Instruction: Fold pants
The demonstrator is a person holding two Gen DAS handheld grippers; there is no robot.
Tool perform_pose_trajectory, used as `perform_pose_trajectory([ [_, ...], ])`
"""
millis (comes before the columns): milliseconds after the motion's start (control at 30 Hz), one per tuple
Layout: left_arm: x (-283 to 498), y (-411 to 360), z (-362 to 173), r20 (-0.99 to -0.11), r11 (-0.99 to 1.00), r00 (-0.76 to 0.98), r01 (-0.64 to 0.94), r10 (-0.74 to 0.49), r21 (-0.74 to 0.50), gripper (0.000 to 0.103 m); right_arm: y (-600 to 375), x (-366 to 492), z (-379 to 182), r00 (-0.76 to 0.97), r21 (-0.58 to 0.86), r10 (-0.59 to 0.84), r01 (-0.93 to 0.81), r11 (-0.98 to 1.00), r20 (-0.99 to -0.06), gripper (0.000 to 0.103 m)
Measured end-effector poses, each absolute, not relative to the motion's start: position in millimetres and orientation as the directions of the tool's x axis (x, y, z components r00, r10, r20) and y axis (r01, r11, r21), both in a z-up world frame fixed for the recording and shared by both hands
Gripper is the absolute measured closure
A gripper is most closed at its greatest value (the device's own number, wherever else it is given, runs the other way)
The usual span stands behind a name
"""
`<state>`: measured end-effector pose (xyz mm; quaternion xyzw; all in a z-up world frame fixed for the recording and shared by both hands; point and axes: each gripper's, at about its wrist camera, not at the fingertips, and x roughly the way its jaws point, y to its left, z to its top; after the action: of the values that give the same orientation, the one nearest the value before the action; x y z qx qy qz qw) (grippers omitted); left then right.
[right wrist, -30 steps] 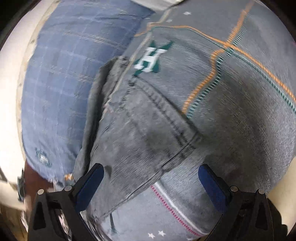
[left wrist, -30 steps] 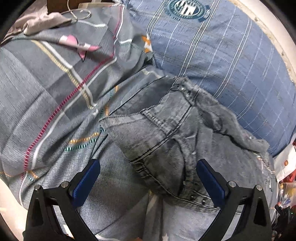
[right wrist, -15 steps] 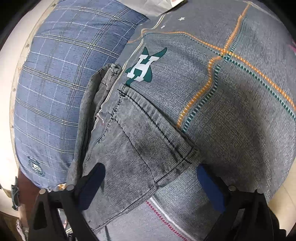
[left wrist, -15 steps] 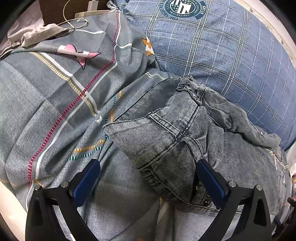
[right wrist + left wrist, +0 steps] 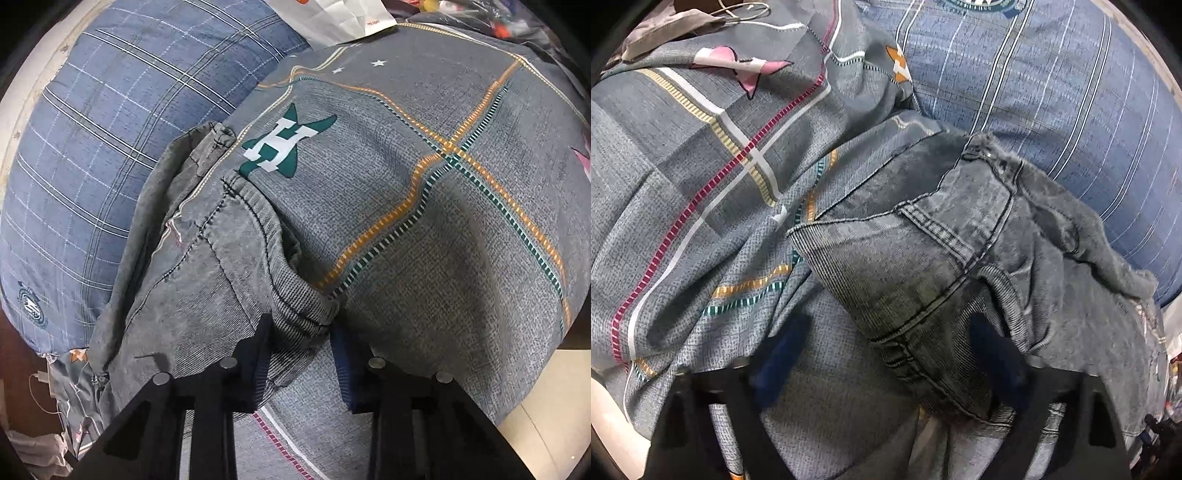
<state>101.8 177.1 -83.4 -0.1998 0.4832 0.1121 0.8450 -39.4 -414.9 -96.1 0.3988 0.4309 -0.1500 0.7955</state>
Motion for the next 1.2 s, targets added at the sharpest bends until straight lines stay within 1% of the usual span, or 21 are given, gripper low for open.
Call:
perform_pose_trajectory([
  [133, 101, 176, -83, -0.861, 0.896, 0.509, -0.382, -0.001, -0.227, 0.020, -419, -54, -100, 0.621, 0.566, 0.141, 0.568, 0.598, -0.771, 0.067],
  [233, 101, 175, -83, -0.862, 0.901, 0.506, -0.378, 0.010, -0.211, 0.020, -419, -58, -101, 0.628, 0.577, 0.150, 0.558, 0.596, -0.763, 0.067],
  [267, 101, 174, -82, -0.863, 0.904, 0.504, -0.376, 0.015, -0.204, 0.022, -419, -59, -100, 0.628, 0.575, 0.151, 0.556, 0.600, -0.764, 0.067],
  [300, 102, 173, -82, -0.864, 0.905, 0.503, -0.374, 0.015, -0.202, 0.028, -418, -58, -99, 0.627, 0.571, 0.150, 0.550, 0.609, -0.765, 0.067],
  [333, 104, 173, -82, -0.867, 0.908, 0.498, -0.368, 0.010, -0.201, 0.051, -417, -58, -98, 0.626, 0.567, 0.149, 0.546, 0.616, -0.765, 0.072],
  [367, 108, 171, -81, -0.875, 0.916, 0.484, -0.353, 0.004, -0.191, 0.064, -416, -58, -96, 0.624, 0.559, 0.144, 0.543, 0.626, -0.768, 0.077],
  [400, 109, 169, -78, -0.877, 0.921, 0.480, -0.351, 0.021, -0.170, 0.067, -415, -58, -92, 0.620, 0.544, 0.135, 0.537, 0.645, -0.773, 0.082],
  [433, 108, 167, -74, -0.874, 0.926, 0.486, -0.344, 0.033, -0.157, 0.077, -414, -59, -88, 0.619, 0.526, 0.121, 0.530, 0.665, -0.776, 0.084],
  [467, 108, 165, -68, -0.868, 0.932, 0.495, -0.332, 0.040, -0.146, 0.080, -410, -59, -81, 0.620, 0.503, 0.098, 0.522, 0.689, -0.779, 0.085],
  [567, 99, 157, -45, -0.838, 0.946, 0.543, -0.300, 0.061, -0.125, 0.082, -402, -63, -57, 0.639, 0.459, 0.059, 0.482, 0.747, -0.767, 0.086],
  [667, 87, 149, -20, -0.801, 0.954, 0.594, -0.274, 0.067, -0.124, 0.083, -398, -69, -32, 0.672, 0.455, 0.049, 0.445, 0.771, -0.739, 0.087],
  [867, 42, 142, 21, -0.747, 0.959, 0.665, -0.224, 0.019, -0.175, 0.083, -406, -103, 18, 0.746, 0.482, 0.039, 0.388, 0.786, -0.665, 0.087],
  [967, 23, 134, 9, -0.760, 0.966, 0.650, -0.207, 0.015, -0.158, 0.083, -419, -117, 19, 0.741, 0.456, 0.002, 0.411, 0.790, -0.671, 0.086],
  [1000, 22, 129, -2, -0.776, 0.968, 0.631, -0.205, 0.020, -0.142, 0.082, -424, -119, 11, 0.727, 0.447, -0.004, 0.427, 0.786, -0.686, 0.086],
  [1033, 24, 126, -16, -0.798, 0.970, 0.602, -0.210, 0.028, -0.124, 0.081, -427, -118, -2, 0.697, 0.436, 0.005, 0.443, 0.784, -0.717, 0.082],
  [1067, 24, 127, -38, -0.836, 0.967, 0.547, -0.228, 0.033, -0.112, 0.079, -431, -113, -17, 0.656, 0.424, 0.029, 0.453, 0.784, -0.754, 0.082],
  [1100, 27, 131, -53, -0.866, 0.963, 0.499, -0.245, 0.027, -0.112, 0.076, -434, -112, -36, 0.608, 0.409, 0.051, 0.467, 0.784, -0.793, 0.079],
  [1133, 29, 138, -71, -0.899, 0.954, 0.439, -0.272, 0.010, -0.122, 0.068, -434, -109, -61, 0.523, 0.362, 0.065, 0.488, 0.794, -0.850, 0.070],
  [1167, 28, 144, -79, -0.912, 0.947, 0.410, -0.296, 0.005, -0.128, 0.048, -435, -108, -73, 0.482, 0.338, 0.066, 0.503, 0.796, -0.874, 0.066],
  [1200, 27, 148, -80, -0.915, 0.942, 0.404, -0.309, 0.006, -0.130, 0.038, -438, -110, -87, 0.430, 0.305, 0.058, 0.533, 0.789, -0.901, 0.061],
])
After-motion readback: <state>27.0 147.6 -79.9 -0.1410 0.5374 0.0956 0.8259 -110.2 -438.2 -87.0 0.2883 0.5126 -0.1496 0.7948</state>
